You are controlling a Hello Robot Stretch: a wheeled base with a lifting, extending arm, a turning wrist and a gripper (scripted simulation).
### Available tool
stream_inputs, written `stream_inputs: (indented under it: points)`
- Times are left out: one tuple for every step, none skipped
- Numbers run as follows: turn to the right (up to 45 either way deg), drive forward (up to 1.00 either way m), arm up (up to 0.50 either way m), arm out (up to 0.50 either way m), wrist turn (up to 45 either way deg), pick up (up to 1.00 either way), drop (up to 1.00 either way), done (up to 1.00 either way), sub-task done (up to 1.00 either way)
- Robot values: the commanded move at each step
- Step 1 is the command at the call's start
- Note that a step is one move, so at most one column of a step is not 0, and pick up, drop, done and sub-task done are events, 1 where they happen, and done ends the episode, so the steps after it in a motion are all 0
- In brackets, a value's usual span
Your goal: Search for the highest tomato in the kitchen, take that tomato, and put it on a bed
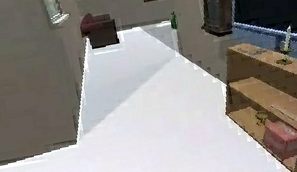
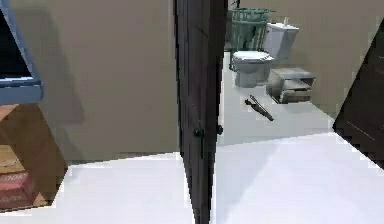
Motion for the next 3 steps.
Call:
stream_inputs:
  points:
    - [0.0, 1.0, 0.0, 0.0, 0.0, 0.0, 0.0, 0.0, 0.0]
    - [3.0, 0.0, 0.0, 0.0, 0.0, 0.0, 0.0, 0.0, 0.0]
    - [0.0, 1.0, 0.0, 0.0, 0.0, 0.0, 0.0, 0.0, 0.0]
